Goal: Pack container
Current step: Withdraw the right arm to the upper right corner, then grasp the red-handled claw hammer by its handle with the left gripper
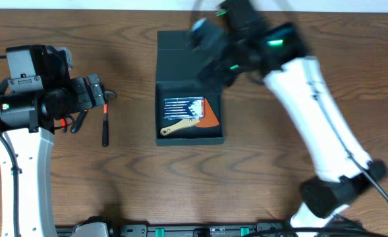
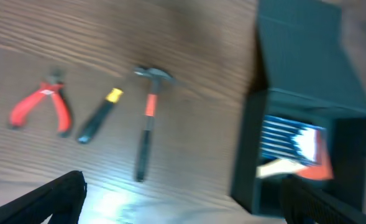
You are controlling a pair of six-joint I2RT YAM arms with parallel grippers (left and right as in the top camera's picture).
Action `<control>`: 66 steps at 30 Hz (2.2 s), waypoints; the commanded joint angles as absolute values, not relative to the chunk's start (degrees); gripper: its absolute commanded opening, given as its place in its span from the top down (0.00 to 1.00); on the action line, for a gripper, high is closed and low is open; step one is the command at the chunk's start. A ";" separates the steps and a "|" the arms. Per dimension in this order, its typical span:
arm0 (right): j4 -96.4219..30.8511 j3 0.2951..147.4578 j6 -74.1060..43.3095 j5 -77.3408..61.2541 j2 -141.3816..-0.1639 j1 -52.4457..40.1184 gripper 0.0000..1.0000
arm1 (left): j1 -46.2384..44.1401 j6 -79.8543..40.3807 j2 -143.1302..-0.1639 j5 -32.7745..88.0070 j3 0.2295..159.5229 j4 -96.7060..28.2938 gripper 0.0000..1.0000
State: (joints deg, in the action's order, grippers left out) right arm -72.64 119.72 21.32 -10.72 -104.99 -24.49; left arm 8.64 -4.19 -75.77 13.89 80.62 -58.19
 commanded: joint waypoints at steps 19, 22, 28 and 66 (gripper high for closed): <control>-74.02 119.13 -1.26 -11.40 -110.19 6.81 0.01 | 4.64 1.91 -101.89 7.16 81.52 -59.90 0.02; -74.37 119.13 -1.26 -11.42 -111.11 6.66 0.01 | 3.92 2.02 -105.16 5.23 81.52 -55.90 0.04; -76.29 119.11 -1.23 -11.22 -111.87 6.74 0.01 | 4.34 2.15 -109.27 4.95 81.52 -52.18 0.07; -80.31 119.09 -1.23 -8.78 -111.94 6.72 0.01 | 4.80 9.45 -119.15 1.41 81.52 -44.91 0.90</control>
State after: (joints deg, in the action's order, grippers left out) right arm -79.99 119.42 -0.47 -9.17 -111.20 6.83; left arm 4.49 8.21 -118.54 2.35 80.82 -44.69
